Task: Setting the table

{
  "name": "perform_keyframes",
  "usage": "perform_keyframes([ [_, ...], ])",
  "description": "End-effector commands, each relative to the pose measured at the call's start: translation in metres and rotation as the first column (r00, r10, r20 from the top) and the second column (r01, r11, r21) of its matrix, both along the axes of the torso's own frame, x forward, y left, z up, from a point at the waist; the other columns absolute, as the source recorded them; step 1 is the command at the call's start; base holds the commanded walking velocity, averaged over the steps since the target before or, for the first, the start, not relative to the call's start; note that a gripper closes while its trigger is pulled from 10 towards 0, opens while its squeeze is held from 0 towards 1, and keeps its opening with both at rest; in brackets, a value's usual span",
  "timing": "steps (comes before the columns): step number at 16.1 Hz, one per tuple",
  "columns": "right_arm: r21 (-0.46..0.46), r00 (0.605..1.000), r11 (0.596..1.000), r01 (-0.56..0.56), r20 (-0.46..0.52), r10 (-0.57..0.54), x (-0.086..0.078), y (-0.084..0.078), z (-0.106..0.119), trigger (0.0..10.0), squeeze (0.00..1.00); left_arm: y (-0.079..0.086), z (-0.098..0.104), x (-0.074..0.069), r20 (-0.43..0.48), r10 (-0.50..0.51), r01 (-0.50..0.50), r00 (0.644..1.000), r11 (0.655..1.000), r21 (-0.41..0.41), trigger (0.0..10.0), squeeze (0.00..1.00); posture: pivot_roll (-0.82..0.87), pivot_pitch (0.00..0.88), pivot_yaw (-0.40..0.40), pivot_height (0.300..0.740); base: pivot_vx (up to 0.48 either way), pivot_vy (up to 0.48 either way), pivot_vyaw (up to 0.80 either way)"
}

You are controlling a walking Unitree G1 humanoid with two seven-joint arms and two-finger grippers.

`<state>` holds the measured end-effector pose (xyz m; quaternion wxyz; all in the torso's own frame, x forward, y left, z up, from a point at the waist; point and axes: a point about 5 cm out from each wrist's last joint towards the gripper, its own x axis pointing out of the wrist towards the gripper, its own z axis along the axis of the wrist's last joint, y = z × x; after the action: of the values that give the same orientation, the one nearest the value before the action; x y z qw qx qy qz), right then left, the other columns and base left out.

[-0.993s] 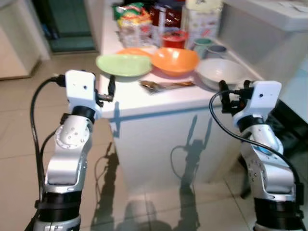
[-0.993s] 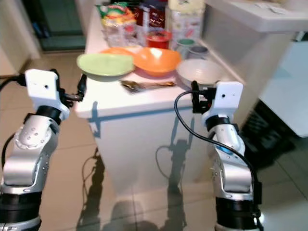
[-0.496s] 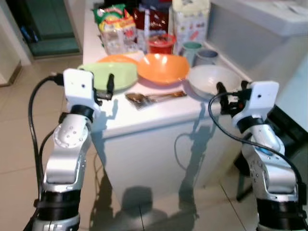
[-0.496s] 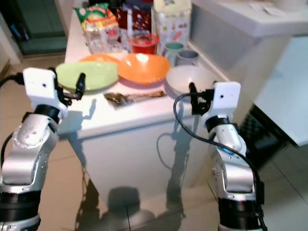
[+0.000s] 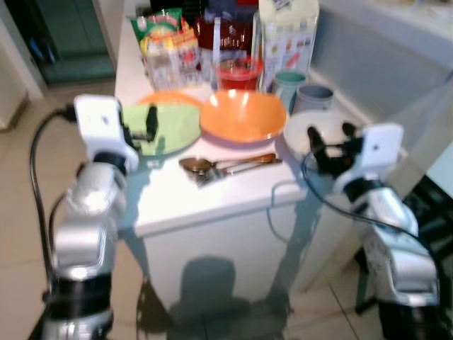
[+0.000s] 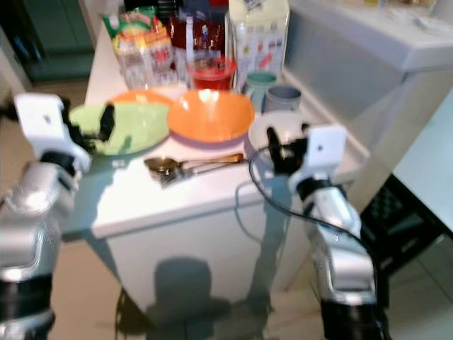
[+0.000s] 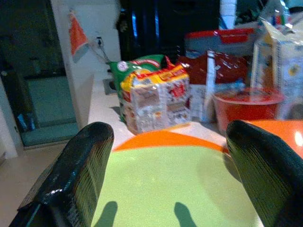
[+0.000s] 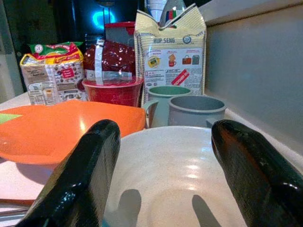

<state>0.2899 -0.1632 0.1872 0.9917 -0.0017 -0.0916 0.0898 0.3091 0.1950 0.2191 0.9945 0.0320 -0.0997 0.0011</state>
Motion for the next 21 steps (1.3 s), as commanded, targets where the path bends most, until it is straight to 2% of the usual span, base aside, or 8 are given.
perform_keyframes([
  [1,0.011,0.999,0.999,-0.038,0.026,0.038,-0.003,0.007,0.007,10.0,0.0,0.01,0.0,-0.001,-0.02,0.026,-0.026,0.999,1.0,-0.016,10.0,0.0,0.05,0.0,0.016,0.74,0.0,0.0,0.0],
  [2,0.018,0.996,0.997,-0.069,0.053,0.068,-0.009,0.007,0.013,10.0,0.0,0.021,0.009,0.001,-0.018,0.008,-0.01,1.0,0.996,-0.088,10.0,1.0,0.05,0.007,0.018,0.74,0.0,0.0,0.0],
  [5,0.023,0.993,0.995,-0.095,0.071,0.093,-0.015,0.004,0.017,10.0,0.0,0.034,0.018,0.001,-0.03,0.0,-0.006,1.0,0.979,-0.201,10.0,1.0,0.05,0.016,0.015,0.74,0.0,0.0,0.0],
  [9,-0.041,0.962,0.963,-0.266,0.05,0.267,-0.024,0.017,0.018,10.0,0.0,0.039,0.005,-0.005,-0.208,-0.164,0.079,0.964,0.927,-0.367,10.0,1.0,0.06,0.03,0.002,0.74,0.0,0.0,0.0],
  [10,-0.044,0.944,0.944,-0.327,0.027,0.328,-0.03,0.023,0.015,10.0,0.0,0.042,-0.001,-0.011,-0.249,-0.201,0.071,0.947,0.89,-0.45,10.0,0.77,0.06,0.036,-0.005,0.74,0.0,0.0,0.0],
  [11,-0.042,0.94,0.94,-0.339,0.02,0.34,-0.031,0.024,0.014,10.0,0.0,0.041,-0.003,-0.012,-0.255,-0.225,0.077,0.941,0.871,-0.486,10.0,0.0,0.07,0.036,-0.008,0.74,0.0,0.0,0.0],
  [15,-0.018,0.92,0.92,-0.39,-0.032,0.39,-0.038,0.035,0.002,10.0,0.0,0.021,-0.015,-0.009,-0.277,-0.337,0.047,0.9,0.707,-0.705,10.0,0.0,0.07,0.049,-0.01,0.74,0.0,0.0,0.0],
  [21,0.014,0.889,0.893,-0.451,-0.08,0.45,-0.048,0.043,-0.008,10.0,0.0,0.014,-0.011,-0.002,-0.284,-0.389,0.032,0.876,0.634,-0.773,10.0,0.0,0.07,0.064,0.008,0.74,0.0,0.0,0.0],
])
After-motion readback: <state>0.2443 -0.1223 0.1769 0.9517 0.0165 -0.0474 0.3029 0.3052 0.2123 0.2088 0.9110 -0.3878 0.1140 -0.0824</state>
